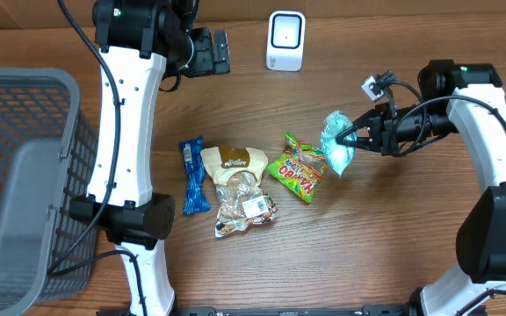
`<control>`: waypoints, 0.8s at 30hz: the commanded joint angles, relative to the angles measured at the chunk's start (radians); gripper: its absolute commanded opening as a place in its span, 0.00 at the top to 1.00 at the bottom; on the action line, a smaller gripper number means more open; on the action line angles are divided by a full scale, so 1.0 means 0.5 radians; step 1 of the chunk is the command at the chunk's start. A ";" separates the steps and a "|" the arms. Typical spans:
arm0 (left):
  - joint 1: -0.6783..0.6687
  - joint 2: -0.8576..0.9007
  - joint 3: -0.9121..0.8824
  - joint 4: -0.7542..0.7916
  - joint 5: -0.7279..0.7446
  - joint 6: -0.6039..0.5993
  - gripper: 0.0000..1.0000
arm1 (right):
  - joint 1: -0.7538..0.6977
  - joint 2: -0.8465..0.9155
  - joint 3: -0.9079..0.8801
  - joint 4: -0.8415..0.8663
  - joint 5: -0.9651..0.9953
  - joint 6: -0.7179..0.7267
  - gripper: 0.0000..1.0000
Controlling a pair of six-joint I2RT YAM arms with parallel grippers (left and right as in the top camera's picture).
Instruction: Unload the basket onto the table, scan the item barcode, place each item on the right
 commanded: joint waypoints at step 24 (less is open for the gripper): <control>-0.014 0.014 0.004 0.008 0.014 -0.005 0.00 | -0.002 0.027 -0.025 0.690 0.674 1.273 0.96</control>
